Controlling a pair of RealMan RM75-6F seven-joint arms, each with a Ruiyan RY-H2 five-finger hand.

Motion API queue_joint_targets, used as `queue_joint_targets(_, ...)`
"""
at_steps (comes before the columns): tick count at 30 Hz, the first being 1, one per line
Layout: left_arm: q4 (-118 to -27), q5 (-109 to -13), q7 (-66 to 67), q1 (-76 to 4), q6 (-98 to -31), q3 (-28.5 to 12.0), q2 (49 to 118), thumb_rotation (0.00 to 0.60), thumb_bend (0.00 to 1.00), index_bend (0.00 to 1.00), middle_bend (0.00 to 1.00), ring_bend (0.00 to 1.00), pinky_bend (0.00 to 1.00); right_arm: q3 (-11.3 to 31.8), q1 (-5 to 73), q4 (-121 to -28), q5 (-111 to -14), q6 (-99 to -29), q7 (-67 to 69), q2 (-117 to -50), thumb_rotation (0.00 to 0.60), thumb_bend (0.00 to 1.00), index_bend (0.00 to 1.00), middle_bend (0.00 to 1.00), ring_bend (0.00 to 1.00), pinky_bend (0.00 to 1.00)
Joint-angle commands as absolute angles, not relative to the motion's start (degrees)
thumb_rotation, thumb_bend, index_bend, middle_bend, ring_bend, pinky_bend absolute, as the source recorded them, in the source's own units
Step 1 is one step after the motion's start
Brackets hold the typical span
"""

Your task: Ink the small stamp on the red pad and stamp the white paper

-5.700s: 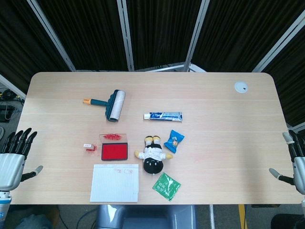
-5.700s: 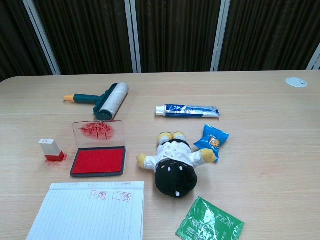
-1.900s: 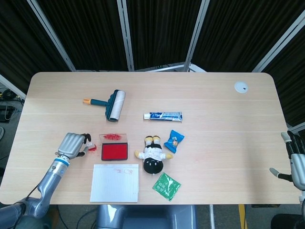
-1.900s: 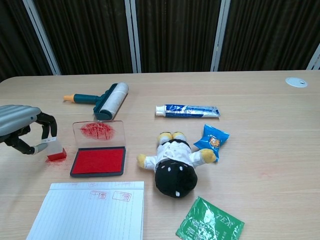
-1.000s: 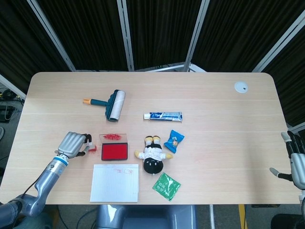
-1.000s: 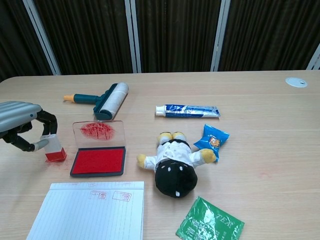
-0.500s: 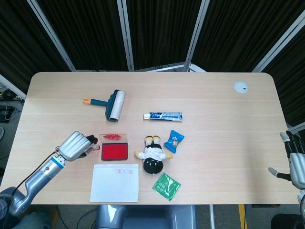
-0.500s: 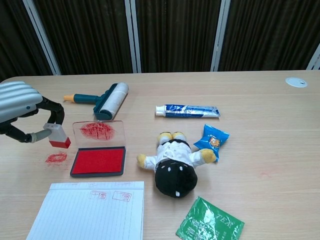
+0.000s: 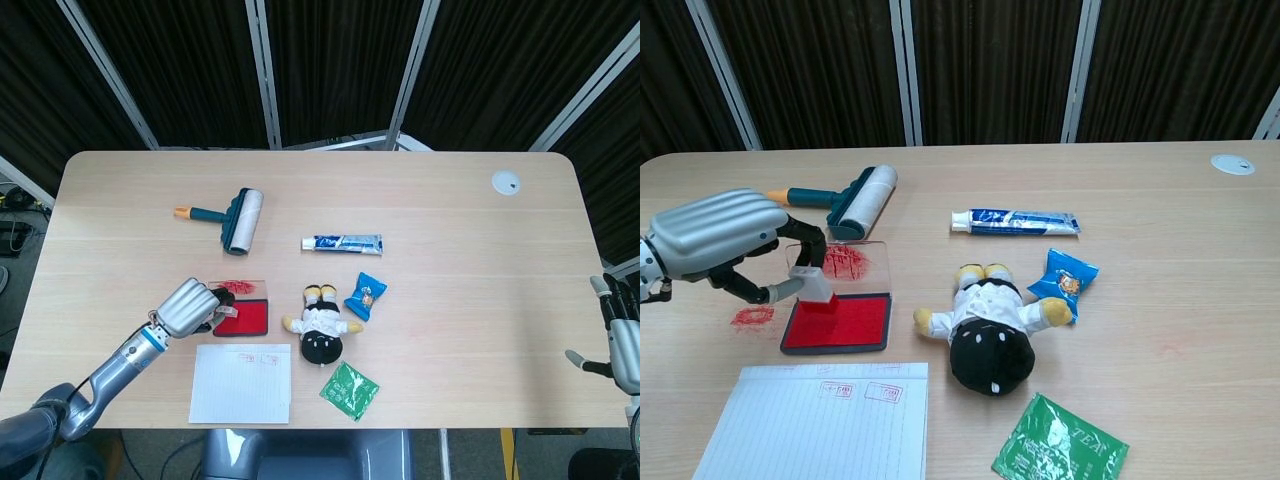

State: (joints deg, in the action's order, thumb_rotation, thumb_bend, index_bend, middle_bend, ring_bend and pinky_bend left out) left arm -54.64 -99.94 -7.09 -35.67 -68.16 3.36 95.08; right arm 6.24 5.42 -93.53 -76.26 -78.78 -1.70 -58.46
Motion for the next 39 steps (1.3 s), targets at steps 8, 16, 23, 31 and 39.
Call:
queue_joint_targets(8,-52.3,-99.1,-7.3,-37.0,-66.8,3.0,98.1,0.6,0.46,0.61,0.58,0.96,1.0,6.6,5.8,-92.4,-74.8,-77.5,-1.1,-58.7,0.6,0.0,0.0,0.0,0.0,0.0)
queue_joint_targets(16,-50.0,-98.5,-7.5,-37.4,-65.5,3.4,100.5,0.6,0.46,0.62,0.58,0.96,1.0,6.7,5.9,-92.1,-74.5,-77.2,-1.0,-58.7,0.6,0.0,0.0,0.0,0.0,0.0)
queue_joint_targets(23,-47.5,-98.2,-8.1,-37.2,-65.1,4.2,102.0,0.6,0.46,0.63,0.59,0.97,1.0,6.7,6.0,-91.9,-74.2,-76.9,-0.9,-58.7,0.6,0.0,0.0,0.0,0.0,0.0)
queue_joint_targets(31,-45.6,-98.0,-8.9,-37.1,-65.0,4.7,103.2,0.6,0.46,0.63,0.59,0.96,1.0,6.7,6.0,-91.9,-74.1,-76.7,-0.7,-58.7,0.6,0.0,0.0,0.0,0.0,0.0)
queue_joint_targets(39,-44.4,-97.9,-9.3,-37.0,-65.0,5.3,104.0,0.6,0.46,0.63,0.59,0.97,1.0,6.8,6.0,-92.0,-74.0,-76.7,-0.5,-58.6,0.6,0.0,0.0,0.0,0.0,0.0)
